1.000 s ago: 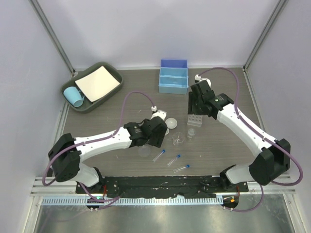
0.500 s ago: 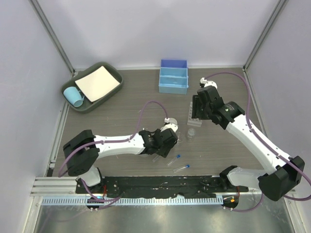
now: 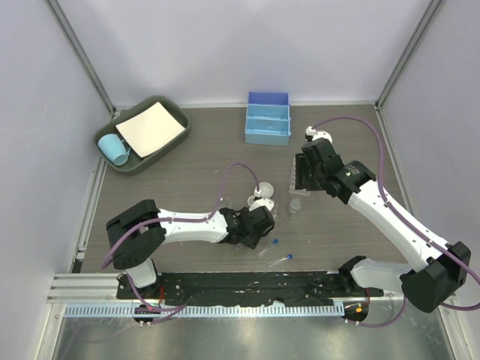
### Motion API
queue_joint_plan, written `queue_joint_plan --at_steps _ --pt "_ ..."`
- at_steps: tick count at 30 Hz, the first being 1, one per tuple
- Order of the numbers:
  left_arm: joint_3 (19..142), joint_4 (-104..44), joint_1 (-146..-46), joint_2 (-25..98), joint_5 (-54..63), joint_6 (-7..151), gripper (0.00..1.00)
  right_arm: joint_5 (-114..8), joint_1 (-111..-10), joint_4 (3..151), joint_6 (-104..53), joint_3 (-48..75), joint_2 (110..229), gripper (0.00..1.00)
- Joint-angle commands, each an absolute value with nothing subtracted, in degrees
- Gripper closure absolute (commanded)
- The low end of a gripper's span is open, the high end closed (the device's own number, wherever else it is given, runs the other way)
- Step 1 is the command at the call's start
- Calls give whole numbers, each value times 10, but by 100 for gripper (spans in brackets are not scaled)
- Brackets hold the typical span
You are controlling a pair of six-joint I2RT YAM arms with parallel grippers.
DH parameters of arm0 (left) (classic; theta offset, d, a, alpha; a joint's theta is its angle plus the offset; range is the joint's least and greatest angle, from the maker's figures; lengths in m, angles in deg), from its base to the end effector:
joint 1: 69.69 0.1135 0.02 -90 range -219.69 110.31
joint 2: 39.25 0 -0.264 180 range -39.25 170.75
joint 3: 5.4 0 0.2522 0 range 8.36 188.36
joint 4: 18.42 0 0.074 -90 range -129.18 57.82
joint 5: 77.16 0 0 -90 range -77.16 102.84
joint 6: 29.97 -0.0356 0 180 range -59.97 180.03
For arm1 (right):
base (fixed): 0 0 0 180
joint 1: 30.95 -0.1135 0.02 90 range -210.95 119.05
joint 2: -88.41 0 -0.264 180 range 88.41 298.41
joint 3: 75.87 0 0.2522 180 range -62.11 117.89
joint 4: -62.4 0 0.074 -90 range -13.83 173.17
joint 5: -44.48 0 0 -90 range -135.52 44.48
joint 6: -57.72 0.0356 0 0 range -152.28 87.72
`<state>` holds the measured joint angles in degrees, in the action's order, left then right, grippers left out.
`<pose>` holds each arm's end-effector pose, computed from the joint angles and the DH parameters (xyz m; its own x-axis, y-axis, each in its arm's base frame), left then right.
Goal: Organize the chemistry lab equipment
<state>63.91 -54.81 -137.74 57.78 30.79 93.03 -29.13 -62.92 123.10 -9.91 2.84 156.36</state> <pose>0.1308 -0.2952 0.1612 -0.7352 0.4381 -0.5172 0.5147 0.8574 -0.0053 0.2074 0.1176 0.3225 -0.7351 -0.0284 -0.6774 -0.0802 0.9958 0.0452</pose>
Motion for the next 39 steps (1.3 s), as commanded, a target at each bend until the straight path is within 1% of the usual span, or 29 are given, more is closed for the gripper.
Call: queue_joint_plan --at_steps 1,3,6,7,11,14,15,22,26,29,30,32,36,37,39 --pt "629 -524 -1382 587 318 943 55 -287 -636 1220 -98 24 1551 45" --pt "623 -523 -1384 587 319 947 57 -286 -638 1218 -96 20 1553 45" --pt "617 -522 -1387 586 323 952 65 -286 -644 1209 -91 13 1557 44" --pt "615 -521 -1388 586 324 954 72 -286 -645 1208 -91 12 1557 45" --pt "609 -526 -1389 581 329 957 83 -280 -654 1208 -86 13 1564 45" --pt "616 -536 -1390 580 334 955 98 -273 -658 1211 -84 17 1563 45" --pt "629 -541 -1390 580 336 953 100 -271 -660 1214 -84 18 1560 45" --pt "701 -601 -1390 549 336 906 100 -270 -662 1241 -86 36 1528 44" --pt "710 -594 -1390 503 291 854 100 -307 -662 1266 -90 51 1493 44" --pt "700 -571 -1389 469 228 832 100 -371 -663 1280 -93 49 1467 43" --pt "693 -549 -1389 460 209 826 100 -421 -663 1280 -93 46 1459 43" --pt "676 -524 -1389 427 154 819 100 -470 -663 1284 -93 39 1437 43" --pt "636 -466 -1389 378 59 810 100 -534 -663 1291 -96 25 1398 40" --pt "632 -457 -1389 370 44 810 100 -580 -663 1290 -97 14 1391 39" --pt "624 -434 -1389 351 7 809 100 -632 -663 1281 -94 3 1375 39"
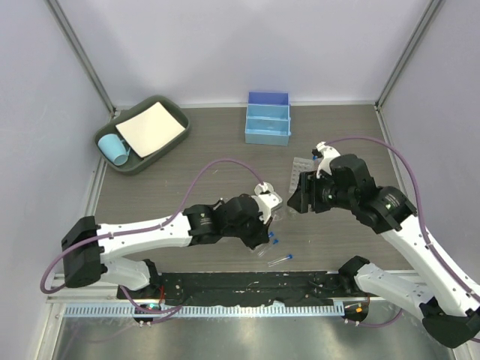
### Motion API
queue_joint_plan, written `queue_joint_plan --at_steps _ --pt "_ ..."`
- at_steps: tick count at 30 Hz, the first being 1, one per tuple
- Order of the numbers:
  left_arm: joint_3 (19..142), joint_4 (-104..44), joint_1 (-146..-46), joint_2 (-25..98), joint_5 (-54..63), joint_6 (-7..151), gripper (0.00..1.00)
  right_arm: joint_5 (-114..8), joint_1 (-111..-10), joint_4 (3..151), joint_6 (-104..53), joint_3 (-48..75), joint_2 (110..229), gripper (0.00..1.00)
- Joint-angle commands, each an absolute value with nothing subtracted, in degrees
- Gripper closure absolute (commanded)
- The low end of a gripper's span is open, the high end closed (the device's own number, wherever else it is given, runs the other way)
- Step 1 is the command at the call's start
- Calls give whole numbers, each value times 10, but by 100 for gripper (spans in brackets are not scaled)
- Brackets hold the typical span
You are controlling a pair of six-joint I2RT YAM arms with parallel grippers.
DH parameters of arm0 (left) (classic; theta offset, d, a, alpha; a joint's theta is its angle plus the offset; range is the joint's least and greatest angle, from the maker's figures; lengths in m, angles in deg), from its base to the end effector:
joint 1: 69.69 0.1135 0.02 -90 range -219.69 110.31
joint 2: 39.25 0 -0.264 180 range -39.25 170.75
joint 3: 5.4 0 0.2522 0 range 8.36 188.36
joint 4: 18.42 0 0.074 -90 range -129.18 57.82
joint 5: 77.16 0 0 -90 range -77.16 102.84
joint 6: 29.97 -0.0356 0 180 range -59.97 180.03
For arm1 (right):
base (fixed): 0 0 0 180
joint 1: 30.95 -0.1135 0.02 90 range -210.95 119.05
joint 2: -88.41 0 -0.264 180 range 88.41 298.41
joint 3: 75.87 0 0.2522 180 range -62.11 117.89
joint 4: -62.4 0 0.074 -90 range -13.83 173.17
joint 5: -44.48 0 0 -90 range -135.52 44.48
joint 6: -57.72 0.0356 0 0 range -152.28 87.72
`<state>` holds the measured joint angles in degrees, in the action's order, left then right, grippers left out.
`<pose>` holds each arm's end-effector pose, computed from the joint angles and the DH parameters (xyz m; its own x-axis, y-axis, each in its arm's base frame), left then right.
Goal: Organize the chemistry lab equipment
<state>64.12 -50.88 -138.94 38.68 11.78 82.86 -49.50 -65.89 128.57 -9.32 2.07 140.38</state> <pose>0.1047 -0.2781 0.2631 -0.5784 0.4316 -0.6923 0.7763 0.5518 -0.3046 0.1361 0.0981 0.3612 -0.7270 -0.0332 -0.6858 -0.3597 0.8692 0.3392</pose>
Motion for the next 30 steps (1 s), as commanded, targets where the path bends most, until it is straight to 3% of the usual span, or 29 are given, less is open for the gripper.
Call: queue_joint_plan --at_steps 1,6,19,30 --pt "614 -425 -1389 346 -4 808 100 -677 -663 1276 -87 -13 1368 39" --pt "582 -362 -1383 312 -85 810 100 -734 -664 1265 -71 -45 1334 39" --pt "549 -286 -1371 290 -123 809 100 -822 -669 1208 -21 -150 1288 41" --pt "541 -248 -1359 304 -133 816 100 -830 -680 1181 1 -171 1288 52"
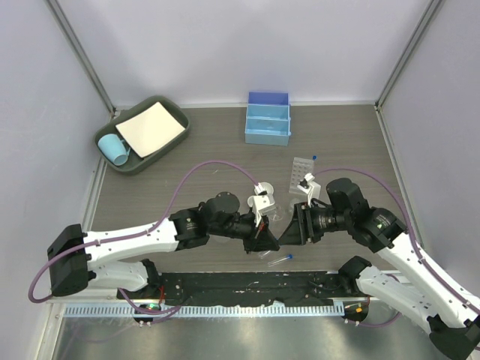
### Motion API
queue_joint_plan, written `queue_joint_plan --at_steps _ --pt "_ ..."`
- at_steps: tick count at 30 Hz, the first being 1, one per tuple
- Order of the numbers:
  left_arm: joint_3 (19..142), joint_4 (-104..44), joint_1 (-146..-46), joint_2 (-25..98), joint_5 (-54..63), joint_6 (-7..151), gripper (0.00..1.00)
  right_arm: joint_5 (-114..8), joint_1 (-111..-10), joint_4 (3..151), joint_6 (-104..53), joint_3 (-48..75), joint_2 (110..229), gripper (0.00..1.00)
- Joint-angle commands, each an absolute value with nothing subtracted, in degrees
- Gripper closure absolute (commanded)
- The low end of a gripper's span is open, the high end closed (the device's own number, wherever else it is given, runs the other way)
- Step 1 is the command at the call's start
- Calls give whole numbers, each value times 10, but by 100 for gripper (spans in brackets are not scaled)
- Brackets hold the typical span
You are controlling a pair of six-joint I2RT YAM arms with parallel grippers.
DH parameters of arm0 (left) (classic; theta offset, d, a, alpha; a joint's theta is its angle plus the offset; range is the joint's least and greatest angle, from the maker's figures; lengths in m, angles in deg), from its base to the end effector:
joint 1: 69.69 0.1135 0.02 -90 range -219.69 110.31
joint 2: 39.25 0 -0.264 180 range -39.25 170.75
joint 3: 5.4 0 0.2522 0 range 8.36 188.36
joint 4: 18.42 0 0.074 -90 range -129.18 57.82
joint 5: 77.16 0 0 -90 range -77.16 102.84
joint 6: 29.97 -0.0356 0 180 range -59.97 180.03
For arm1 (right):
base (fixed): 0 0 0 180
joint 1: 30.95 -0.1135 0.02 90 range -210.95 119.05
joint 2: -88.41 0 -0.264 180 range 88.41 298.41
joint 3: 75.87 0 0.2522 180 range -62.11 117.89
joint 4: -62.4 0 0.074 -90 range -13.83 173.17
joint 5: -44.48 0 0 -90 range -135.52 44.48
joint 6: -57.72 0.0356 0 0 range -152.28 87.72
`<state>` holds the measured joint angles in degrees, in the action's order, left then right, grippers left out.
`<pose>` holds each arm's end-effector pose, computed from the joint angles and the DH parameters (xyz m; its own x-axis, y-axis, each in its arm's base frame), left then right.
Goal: Organize the chemistry lab equipment
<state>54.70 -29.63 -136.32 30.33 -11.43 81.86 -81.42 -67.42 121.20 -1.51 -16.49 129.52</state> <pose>0.0961 -0.2594 0.2818 -0.4980 0.2979 -0.8144 0.8663 0.1286 -0.4827 0.0992 0.0993 0.2993 -0.8787 -0.1342 -0.4581 -0.4543 0.5297 0.7163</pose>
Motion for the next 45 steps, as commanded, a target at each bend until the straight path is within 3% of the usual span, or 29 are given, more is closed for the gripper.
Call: queue_joint_plan --at_steps 1,6,9,12,13,18,21,22,24,25,28,33,41,45 --pt "539 -246 -1356 305 -133 817 100 -830 -681 1178 2 -173 1288 54" --pt "536 -237 -1352 307 -141 817 100 -828 -687 1169 8 -174 1291 59" --pt "535 -235 -1350 307 -145 820 100 -825 -689 1164 12 -172 1294 69" --pt "534 -232 -1349 308 -149 823 100 -814 -693 1165 10 -167 1299 88" --pt "534 -231 -1349 309 -153 824 100 -810 -694 1166 11 -165 1300 99" --pt "532 -226 -1348 313 -152 831 98 -791 -701 1169 9 -154 1305 99" --pt "541 -239 -1348 311 -143 831 68 -776 -702 1172 6 -142 1311 99" --pt "545 -251 -1348 310 -141 831 49 -766 -702 1176 3 -139 1316 99" --pt "551 -263 -1348 297 -134 832 32 -752 -703 1179 -2 -126 1328 99" --pt "559 -279 -1348 291 -128 831 19 -746 -703 1183 -7 -120 1333 99" --pt "572 -320 -1348 259 -87 830 0 -723 -702 1187 -13 -97 1360 99" --pt "609 -432 -1348 213 26 831 0 -611 -703 1228 -56 -10 1423 99" --pt "682 -663 -1348 191 308 880 0 -393 -693 1278 -92 101 1533 99" --pt "692 -711 -1348 191 356 904 0 -322 -666 1273 -92 143 1590 99"
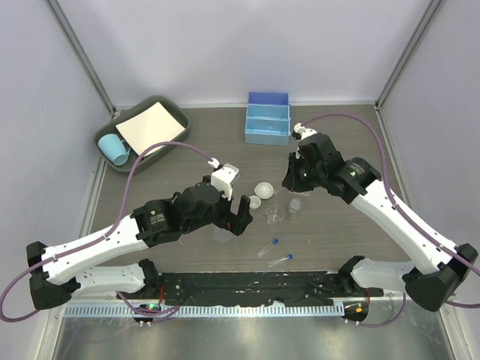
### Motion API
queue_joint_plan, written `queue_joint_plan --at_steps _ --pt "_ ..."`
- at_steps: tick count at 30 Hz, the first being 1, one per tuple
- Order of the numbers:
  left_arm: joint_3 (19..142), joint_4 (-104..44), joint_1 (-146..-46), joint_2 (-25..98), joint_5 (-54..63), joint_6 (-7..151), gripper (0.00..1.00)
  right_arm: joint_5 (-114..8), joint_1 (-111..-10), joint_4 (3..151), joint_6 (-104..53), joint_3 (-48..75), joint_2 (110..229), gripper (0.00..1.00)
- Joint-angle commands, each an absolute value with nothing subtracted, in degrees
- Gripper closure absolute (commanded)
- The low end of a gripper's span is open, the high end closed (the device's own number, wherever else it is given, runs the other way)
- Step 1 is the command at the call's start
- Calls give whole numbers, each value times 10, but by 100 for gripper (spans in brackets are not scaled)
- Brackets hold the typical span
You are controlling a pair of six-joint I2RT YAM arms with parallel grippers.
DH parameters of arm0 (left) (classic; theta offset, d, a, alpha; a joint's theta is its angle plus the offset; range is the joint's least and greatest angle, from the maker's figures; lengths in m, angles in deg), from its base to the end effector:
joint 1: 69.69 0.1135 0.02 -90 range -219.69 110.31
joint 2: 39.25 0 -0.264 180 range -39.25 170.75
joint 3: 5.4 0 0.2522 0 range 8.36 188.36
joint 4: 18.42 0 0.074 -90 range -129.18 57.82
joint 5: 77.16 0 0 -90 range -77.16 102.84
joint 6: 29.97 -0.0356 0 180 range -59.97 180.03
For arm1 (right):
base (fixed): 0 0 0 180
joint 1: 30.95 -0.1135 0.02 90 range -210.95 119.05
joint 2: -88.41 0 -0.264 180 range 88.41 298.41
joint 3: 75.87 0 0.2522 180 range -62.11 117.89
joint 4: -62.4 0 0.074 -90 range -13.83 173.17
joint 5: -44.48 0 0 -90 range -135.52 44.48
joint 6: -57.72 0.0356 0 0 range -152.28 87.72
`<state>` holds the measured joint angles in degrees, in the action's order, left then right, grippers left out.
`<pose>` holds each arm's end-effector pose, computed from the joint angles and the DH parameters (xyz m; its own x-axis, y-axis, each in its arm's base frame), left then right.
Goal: Organize the chemistry lab equipment
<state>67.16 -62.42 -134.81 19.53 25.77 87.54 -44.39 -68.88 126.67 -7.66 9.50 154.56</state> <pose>0.1006 -0.1981 0.3446 -0.5586 0.1346 -0.8184 0.6143 0.7302 -0.2992 0.1809 0.1401 0.3604 -0.7589 -0.0634 -0.6481 -0.3162 0.9059 0.2816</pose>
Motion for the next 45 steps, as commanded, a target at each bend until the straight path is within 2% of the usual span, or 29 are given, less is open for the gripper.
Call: queue_joint_plan --at_steps 1,8,19,45 --pt "690 -718 -1348 191 360 905 0 -305 -650 1269 -88 149 1602 99" --pt "666 -726 -1348 173 358 912 0 -317 -543 1231 -89 183 1694 99" --pt "635 -711 -1348 148 361 916 0 -286 -489 1220 -111 217 1788 99" --pt "613 -693 -1348 159 356 906 0 -262 -459 1199 -107 257 1901 99"
